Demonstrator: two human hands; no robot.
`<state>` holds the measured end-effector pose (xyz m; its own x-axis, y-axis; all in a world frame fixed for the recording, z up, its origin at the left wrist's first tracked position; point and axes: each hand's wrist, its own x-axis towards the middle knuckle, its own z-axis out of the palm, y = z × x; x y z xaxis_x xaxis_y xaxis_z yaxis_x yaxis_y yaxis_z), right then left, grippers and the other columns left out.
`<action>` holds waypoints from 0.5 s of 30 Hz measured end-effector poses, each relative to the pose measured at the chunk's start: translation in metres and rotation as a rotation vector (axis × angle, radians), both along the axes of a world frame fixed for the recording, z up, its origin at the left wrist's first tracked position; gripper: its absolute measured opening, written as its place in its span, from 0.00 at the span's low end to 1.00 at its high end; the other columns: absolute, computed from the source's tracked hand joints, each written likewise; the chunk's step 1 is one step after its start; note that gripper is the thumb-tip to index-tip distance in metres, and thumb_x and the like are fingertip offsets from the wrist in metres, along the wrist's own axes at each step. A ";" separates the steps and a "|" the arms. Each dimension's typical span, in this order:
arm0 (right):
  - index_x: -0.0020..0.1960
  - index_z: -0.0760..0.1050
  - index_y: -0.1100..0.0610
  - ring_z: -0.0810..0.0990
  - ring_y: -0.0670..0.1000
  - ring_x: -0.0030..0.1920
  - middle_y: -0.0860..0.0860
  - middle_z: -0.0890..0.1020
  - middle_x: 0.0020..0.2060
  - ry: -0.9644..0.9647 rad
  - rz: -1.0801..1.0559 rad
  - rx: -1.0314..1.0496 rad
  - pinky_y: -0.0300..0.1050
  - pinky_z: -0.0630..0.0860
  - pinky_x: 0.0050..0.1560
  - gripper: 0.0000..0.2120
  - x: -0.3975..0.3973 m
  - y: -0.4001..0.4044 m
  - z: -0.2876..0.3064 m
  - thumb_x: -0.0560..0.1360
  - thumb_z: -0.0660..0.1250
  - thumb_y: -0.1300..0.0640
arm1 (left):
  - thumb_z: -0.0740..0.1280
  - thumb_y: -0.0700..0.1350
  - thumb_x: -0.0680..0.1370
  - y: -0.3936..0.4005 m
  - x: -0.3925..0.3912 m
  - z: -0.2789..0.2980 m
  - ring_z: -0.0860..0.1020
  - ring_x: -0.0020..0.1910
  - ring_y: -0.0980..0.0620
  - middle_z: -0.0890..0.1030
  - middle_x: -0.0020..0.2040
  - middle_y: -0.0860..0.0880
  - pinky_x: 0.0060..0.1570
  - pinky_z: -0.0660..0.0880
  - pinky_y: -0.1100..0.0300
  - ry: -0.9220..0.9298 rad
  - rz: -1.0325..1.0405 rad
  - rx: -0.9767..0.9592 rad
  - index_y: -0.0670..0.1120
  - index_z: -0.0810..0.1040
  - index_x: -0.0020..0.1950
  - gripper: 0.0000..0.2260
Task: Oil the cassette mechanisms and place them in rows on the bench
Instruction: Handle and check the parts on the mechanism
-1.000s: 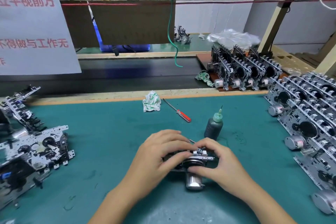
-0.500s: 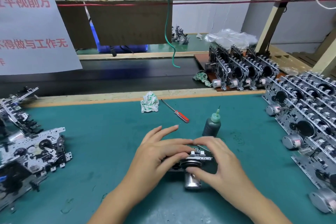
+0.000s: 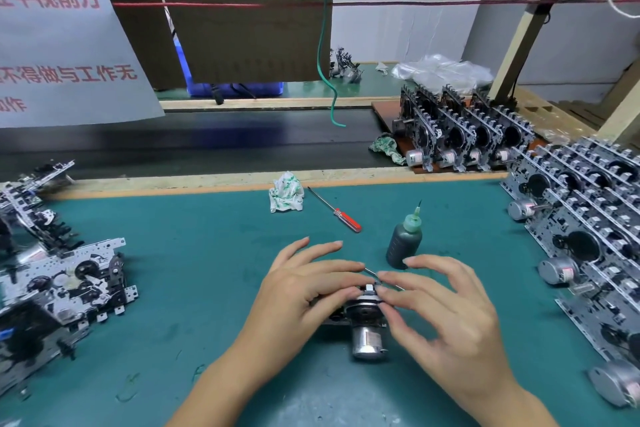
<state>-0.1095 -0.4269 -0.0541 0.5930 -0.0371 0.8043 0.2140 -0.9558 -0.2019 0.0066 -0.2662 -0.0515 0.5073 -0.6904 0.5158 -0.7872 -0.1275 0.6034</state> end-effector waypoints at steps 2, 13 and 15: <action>0.47 0.82 0.53 0.74 0.48 0.56 0.44 0.81 0.50 0.102 0.027 0.141 0.43 0.68 0.60 0.10 0.000 -0.002 0.002 0.70 0.70 0.48 | 0.61 0.53 0.77 0.000 0.000 0.000 0.71 0.65 0.62 0.80 0.57 0.63 0.68 0.60 0.54 -0.002 0.004 -0.002 0.58 0.82 0.54 0.12; 0.48 0.78 0.47 0.76 0.48 0.56 0.43 0.79 0.48 0.578 0.234 0.771 0.43 0.69 0.60 0.14 0.010 -0.006 -0.011 0.63 0.75 0.52 | 0.62 0.51 0.78 0.000 0.001 -0.001 0.71 0.64 0.61 0.80 0.56 0.64 0.65 0.63 0.57 -0.065 -0.007 0.000 0.59 0.82 0.55 0.11; 0.48 0.78 0.49 0.77 0.48 0.54 0.44 0.80 0.48 0.617 0.261 0.825 0.48 0.70 0.61 0.14 0.010 -0.006 -0.010 0.63 0.75 0.54 | 0.62 0.51 0.77 0.000 0.001 -0.001 0.72 0.64 0.61 0.81 0.55 0.64 0.65 0.63 0.58 -0.061 -0.010 -0.008 0.58 0.82 0.54 0.11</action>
